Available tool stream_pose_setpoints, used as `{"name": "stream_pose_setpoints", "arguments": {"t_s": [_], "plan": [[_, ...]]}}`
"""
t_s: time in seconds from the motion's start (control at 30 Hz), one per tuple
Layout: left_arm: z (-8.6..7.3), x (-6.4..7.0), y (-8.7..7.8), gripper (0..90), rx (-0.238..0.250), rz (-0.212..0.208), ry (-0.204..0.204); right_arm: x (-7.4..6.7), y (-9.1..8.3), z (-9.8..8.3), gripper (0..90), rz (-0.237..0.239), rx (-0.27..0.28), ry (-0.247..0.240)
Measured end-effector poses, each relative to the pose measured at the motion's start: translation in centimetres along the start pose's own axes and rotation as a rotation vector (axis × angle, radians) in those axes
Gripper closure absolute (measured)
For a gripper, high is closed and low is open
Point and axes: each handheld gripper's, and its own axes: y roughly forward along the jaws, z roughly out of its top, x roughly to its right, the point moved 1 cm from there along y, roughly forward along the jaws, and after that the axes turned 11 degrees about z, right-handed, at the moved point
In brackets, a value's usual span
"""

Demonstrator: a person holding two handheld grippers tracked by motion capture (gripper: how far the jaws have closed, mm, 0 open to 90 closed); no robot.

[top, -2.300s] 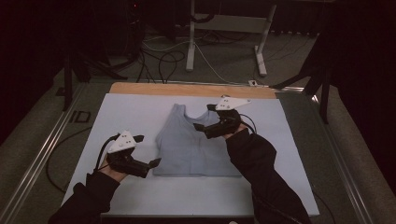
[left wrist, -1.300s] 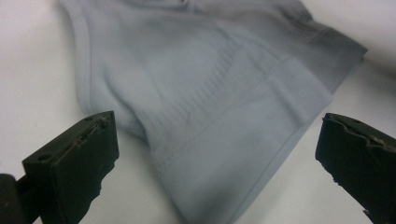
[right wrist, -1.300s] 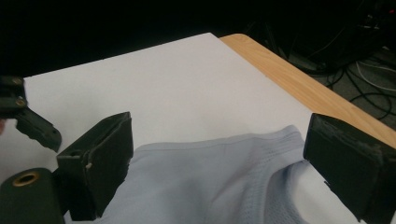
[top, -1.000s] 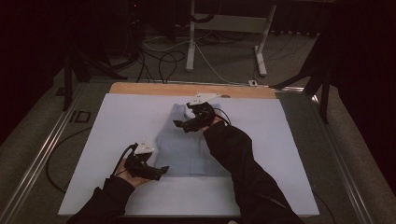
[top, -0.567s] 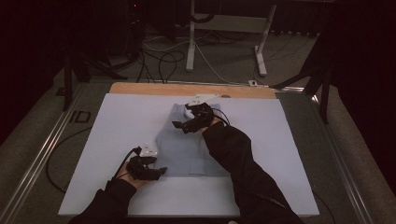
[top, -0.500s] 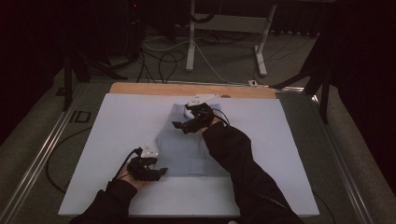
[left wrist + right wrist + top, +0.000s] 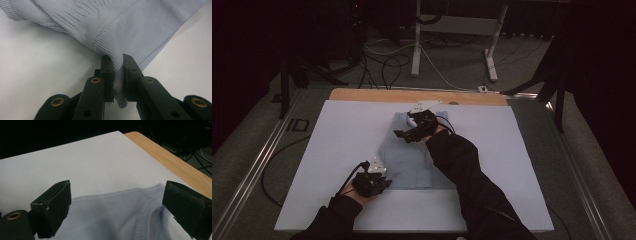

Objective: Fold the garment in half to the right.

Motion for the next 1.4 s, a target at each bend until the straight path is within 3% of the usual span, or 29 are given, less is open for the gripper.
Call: {"name": "stream_pose_setpoints", "arguments": {"t_s": [0.2, 0.37, 0.6, 0.7, 0.9, 1.07, 1.17, 1.4], "plan": [[0.0, -0.6, -0.3, 83.2, 0.037, -0.02, -0.048, 0.5, 0.9, 0.3, 8.4, 0.007, -0.003, 0.022], [0.1, -0.8, -0.6, 83.3, 0.051, -0.025, -0.048, 1.3, 1.7, 0.7, 8.4, 0.005, -0.015, 0.026], [0.2, -0.7, -0.7, 83.3, 0.057, -0.028, -0.051, 2.5, 3.1, 1.1, 8.4, -0.039, -0.04, 0.046], [0.2, -0.7, -0.7, 83.3, 0.059, -0.029, -0.057, 3.0, 3.6, 1.0, 8.4, -0.028, -0.035, 0.052], [0.2, -0.8, -0.8, 83.3, 0.068, -0.031, -0.07, 4.9, 5.5, 1.3, 9.3, -0.055, -0.062, 0.12], [0.1, -0.9, -0.8, 83.4, 0.067, -0.038, -0.08, 6.1, 6.7, 1.8, 15.7, -0.064, -0.072, 0.143], [0.2, -0.9, -0.9, 83.3, 0.069, -0.037, -0.076, 6.6, 7.3, 1.9, 22.3, -0.106, -0.108, 0.133], [0.2, -0.9, -1.0, 83.4, 0.072, -0.039, -0.079, 7.9, 8.8, 1.1, 34.5, -0.183, -0.18, 0.196]]}}
